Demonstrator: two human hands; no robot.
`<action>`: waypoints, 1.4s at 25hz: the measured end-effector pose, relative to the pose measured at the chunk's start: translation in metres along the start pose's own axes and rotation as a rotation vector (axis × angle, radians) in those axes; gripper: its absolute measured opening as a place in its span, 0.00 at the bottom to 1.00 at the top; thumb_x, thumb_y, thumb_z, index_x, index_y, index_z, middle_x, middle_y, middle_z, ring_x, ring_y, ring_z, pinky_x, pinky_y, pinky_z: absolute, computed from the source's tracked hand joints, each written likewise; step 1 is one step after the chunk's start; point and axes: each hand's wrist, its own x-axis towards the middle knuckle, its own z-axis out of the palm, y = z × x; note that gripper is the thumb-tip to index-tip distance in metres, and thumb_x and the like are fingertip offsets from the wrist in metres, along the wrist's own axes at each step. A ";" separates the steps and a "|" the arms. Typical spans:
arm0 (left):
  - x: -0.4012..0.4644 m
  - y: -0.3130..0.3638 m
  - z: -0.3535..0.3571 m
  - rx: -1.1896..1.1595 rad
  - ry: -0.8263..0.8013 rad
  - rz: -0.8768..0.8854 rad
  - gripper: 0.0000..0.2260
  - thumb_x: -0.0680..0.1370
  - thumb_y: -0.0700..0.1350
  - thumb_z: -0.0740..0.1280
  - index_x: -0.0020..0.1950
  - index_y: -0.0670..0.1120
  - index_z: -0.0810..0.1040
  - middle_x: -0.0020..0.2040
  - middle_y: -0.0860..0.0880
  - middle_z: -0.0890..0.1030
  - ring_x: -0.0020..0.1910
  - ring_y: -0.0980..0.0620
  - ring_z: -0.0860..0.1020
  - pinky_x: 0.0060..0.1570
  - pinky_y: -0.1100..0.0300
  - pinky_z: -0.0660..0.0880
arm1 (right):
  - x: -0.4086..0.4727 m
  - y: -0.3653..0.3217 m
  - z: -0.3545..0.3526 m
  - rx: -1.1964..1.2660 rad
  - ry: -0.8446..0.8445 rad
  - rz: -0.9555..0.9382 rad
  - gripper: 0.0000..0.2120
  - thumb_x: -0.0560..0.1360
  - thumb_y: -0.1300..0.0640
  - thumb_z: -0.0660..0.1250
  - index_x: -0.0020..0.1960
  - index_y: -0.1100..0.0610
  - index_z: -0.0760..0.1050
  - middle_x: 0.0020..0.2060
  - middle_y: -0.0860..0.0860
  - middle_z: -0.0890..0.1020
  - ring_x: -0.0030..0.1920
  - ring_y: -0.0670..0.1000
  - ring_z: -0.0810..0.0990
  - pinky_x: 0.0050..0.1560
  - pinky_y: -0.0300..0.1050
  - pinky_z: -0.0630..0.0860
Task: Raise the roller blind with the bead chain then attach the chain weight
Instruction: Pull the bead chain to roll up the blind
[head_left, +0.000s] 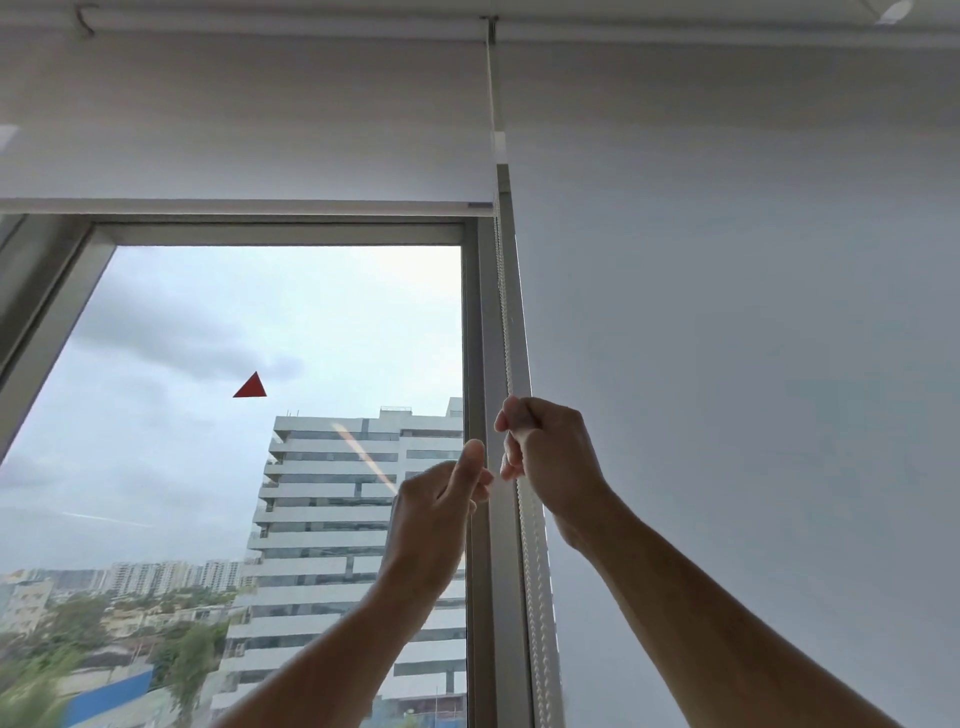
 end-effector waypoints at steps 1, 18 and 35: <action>0.007 0.002 -0.002 0.005 0.032 -0.004 0.24 0.72 0.67 0.56 0.37 0.52 0.82 0.35 0.54 0.84 0.36 0.60 0.81 0.40 0.59 0.74 | -0.002 0.001 0.001 -0.005 0.003 -0.015 0.17 0.83 0.60 0.59 0.37 0.53 0.77 0.27 0.49 0.77 0.26 0.43 0.77 0.32 0.35 0.77; 0.061 0.048 0.013 -0.174 -0.108 -0.091 0.07 0.75 0.46 0.72 0.39 0.45 0.83 0.29 0.55 0.83 0.28 0.65 0.77 0.32 0.71 0.72 | -0.032 0.021 -0.011 0.014 -0.161 -0.067 0.17 0.83 0.59 0.58 0.38 0.55 0.77 0.22 0.46 0.77 0.25 0.42 0.77 0.33 0.33 0.76; 0.000 0.035 0.016 0.085 -0.135 0.087 0.08 0.75 0.47 0.72 0.36 0.49 0.83 0.33 0.55 0.85 0.35 0.59 0.82 0.43 0.63 0.77 | 0.025 -0.022 -0.015 -0.029 0.050 0.131 0.16 0.81 0.47 0.61 0.42 0.55 0.80 0.34 0.50 0.84 0.33 0.46 0.80 0.39 0.42 0.72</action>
